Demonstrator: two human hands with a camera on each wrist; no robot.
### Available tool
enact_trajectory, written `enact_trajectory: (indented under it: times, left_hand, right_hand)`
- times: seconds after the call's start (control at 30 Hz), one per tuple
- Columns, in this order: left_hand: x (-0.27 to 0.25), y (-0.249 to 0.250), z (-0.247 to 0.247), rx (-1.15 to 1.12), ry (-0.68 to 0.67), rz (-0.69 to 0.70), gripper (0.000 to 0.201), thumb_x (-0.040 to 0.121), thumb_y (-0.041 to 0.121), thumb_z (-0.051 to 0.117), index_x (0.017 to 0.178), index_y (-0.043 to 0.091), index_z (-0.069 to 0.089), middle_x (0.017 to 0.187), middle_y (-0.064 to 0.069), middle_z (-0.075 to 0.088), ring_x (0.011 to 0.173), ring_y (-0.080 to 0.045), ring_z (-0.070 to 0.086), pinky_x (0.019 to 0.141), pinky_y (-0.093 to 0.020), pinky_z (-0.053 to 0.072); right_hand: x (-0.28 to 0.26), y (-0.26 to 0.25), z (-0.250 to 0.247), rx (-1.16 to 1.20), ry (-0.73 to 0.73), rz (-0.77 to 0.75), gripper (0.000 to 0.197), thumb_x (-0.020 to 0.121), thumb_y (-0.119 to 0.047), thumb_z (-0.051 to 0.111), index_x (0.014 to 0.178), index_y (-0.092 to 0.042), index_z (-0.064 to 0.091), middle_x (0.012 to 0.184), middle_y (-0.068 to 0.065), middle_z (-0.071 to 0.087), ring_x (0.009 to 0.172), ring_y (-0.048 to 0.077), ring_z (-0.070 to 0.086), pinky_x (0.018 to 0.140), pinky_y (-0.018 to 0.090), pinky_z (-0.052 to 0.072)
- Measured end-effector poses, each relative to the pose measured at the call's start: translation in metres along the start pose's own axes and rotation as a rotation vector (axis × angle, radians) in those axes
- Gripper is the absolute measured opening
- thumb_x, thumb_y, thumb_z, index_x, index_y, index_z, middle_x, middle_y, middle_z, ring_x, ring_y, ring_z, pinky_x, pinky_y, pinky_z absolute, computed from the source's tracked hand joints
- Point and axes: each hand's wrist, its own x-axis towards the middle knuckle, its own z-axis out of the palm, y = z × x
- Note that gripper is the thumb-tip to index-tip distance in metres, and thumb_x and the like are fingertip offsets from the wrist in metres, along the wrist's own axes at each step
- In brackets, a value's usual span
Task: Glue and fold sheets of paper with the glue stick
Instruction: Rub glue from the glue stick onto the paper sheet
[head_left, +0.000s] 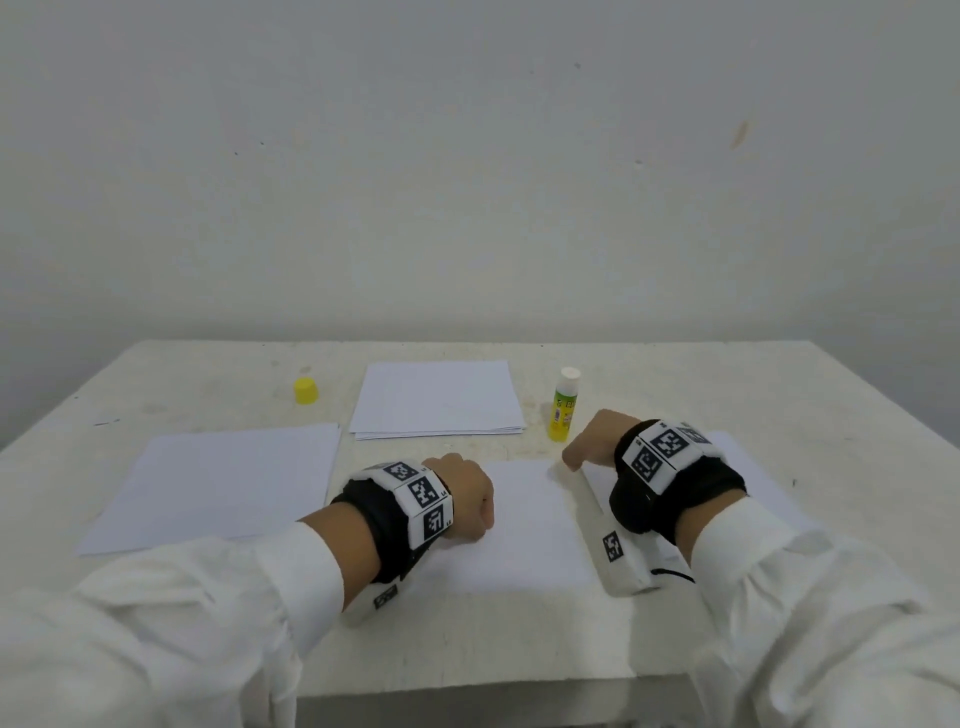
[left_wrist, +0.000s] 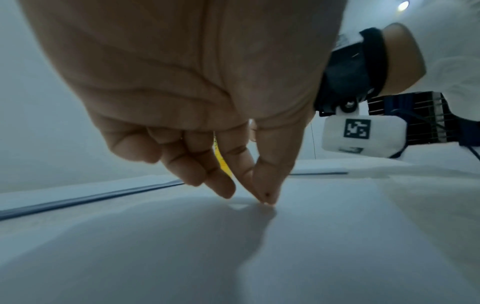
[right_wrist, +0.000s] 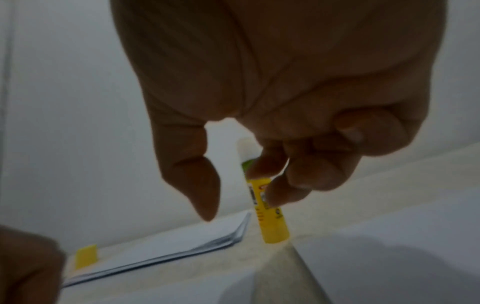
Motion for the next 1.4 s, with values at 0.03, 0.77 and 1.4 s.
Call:
enact_trajectory:
  times: [0.03, 0.77, 1.4]
  left_hand:
    - [-0.003, -0.001, -0.003, -0.026, -0.008, 0.013, 0.024, 0.089, 0.02, 0.057, 0.108, 0.025, 0.07, 0.118, 0.005, 0.061, 0.113, -0.016, 0.052, 0.088, -0.027, 0.046]
    - [-0.127, -0.266, -0.001, -0.13, -0.094, -0.551, 0.086, 0.084, 0.041, 0.068, 0.151, 0.016, 0.02, 0.157, -0.003, 0.019, 0.144, -0.019, 0.02, 0.112, -0.027, 0.018]
    - [-0.115, -0.285, 0.012, -0.149, -0.035, -0.56, 0.09, 0.075, 0.046, 0.076, 0.147, 0.018, 0.03, 0.147, -0.003, 0.035, 0.134, -0.024, 0.038, 0.107, -0.035, 0.033]
  right_hand:
    - [-0.006, -0.004, 0.001, -0.035, -0.022, -0.025, 0.021, 0.081, -0.023, 0.066, 0.078, -0.008, 0.052, 0.079, 0.005, 0.053, 0.068, 0.019, 0.05, 0.056, 0.024, 0.038]
    - [0.003, -0.246, 0.129, -0.622, -0.048, -0.456, 0.11, 0.056, -0.081, 0.063, 0.14, -0.017, 0.031, 0.144, 0.006, 0.029, 0.135, 0.032, 0.023, 0.106, 0.051, 0.03]
    - [-0.037, -0.245, 0.12, 0.215, -0.201, -0.361, 0.02, 0.082, -0.019, 0.072, 0.08, -0.008, 0.056, 0.087, 0.008, 0.063, 0.078, 0.022, 0.061, 0.049, 0.022, 0.044]
